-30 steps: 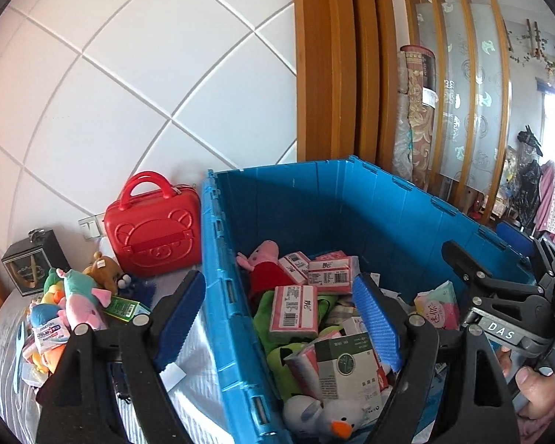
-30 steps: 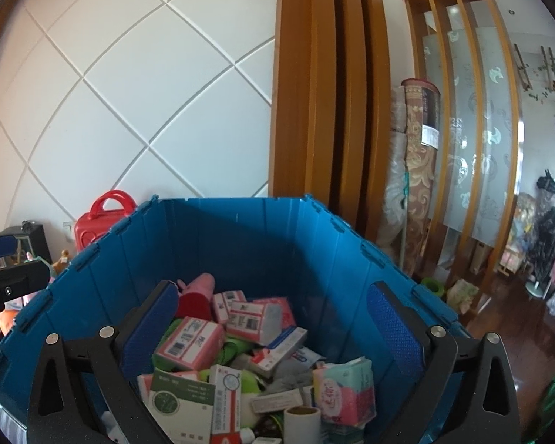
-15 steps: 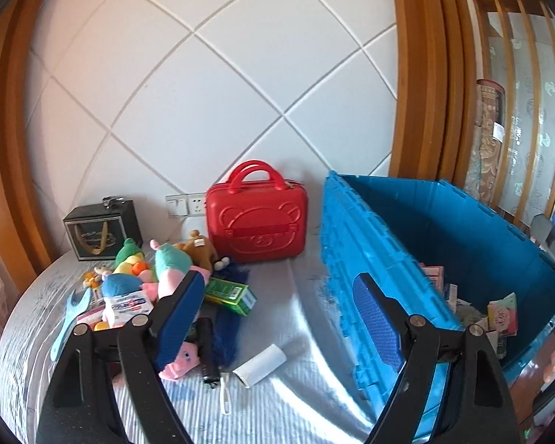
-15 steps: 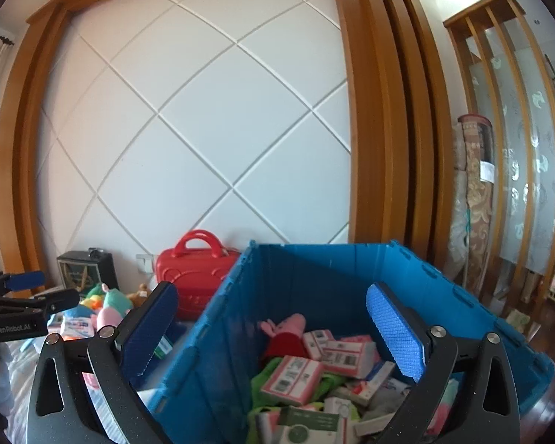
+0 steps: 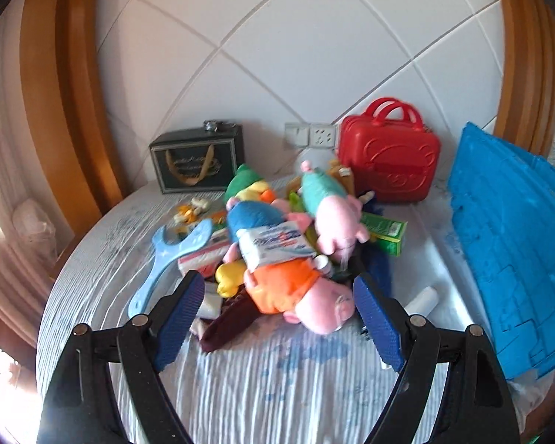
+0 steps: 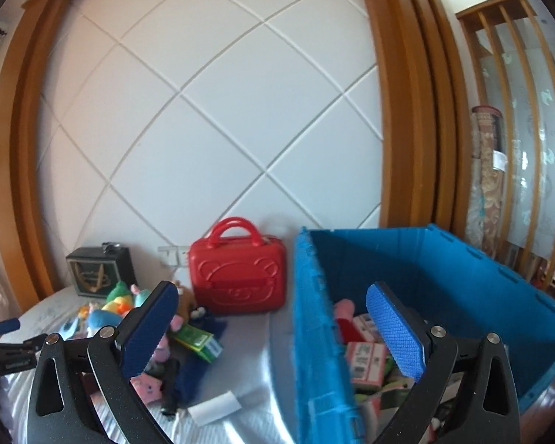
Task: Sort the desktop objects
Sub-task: 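Withdraw both grippers from the crate back toward the pile, then grasp the orange-shirted pink pig plush with both grippers and lift it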
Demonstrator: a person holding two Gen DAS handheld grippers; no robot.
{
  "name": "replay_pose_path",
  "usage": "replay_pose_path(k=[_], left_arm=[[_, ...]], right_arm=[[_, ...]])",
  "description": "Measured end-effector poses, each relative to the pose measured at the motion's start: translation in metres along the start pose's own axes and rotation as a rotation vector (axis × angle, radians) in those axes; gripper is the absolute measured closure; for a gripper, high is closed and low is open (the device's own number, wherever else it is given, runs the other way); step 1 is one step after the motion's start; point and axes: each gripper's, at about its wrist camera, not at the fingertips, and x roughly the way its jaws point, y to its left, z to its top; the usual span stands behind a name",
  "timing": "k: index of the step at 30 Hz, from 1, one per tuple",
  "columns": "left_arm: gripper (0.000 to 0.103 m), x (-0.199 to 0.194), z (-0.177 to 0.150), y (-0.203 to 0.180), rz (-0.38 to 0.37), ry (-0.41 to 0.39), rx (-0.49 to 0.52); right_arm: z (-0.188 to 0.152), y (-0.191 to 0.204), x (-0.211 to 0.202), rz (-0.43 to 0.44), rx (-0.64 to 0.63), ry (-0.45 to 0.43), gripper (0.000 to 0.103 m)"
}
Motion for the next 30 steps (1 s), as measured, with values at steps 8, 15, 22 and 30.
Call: replay_pose_path(k=[8, 15, 22, 30], left_arm=[[0.020, 0.068, -0.029, 0.074, 0.090, 0.157, -0.040], [0.020, 0.115, -0.013, 0.081, 0.064, 0.202, -0.027], [0.020, 0.171, 0.028, 0.067, 0.030, 0.199, -0.009], [0.020, 0.229, 0.015, 0.068, 0.048, 0.297, 0.005]], right_arm=[[-0.071, 0.105, 0.108, 0.230, -0.051, 0.335, 0.000], [-0.115, 0.150, 0.180, 0.235, -0.076, 0.510, 0.000], [-0.107, 0.163, 0.238, 0.232, -0.051, 0.535, 0.000], [-0.162, 0.204, 0.286, 0.340, -0.110, 0.738, 0.001]])
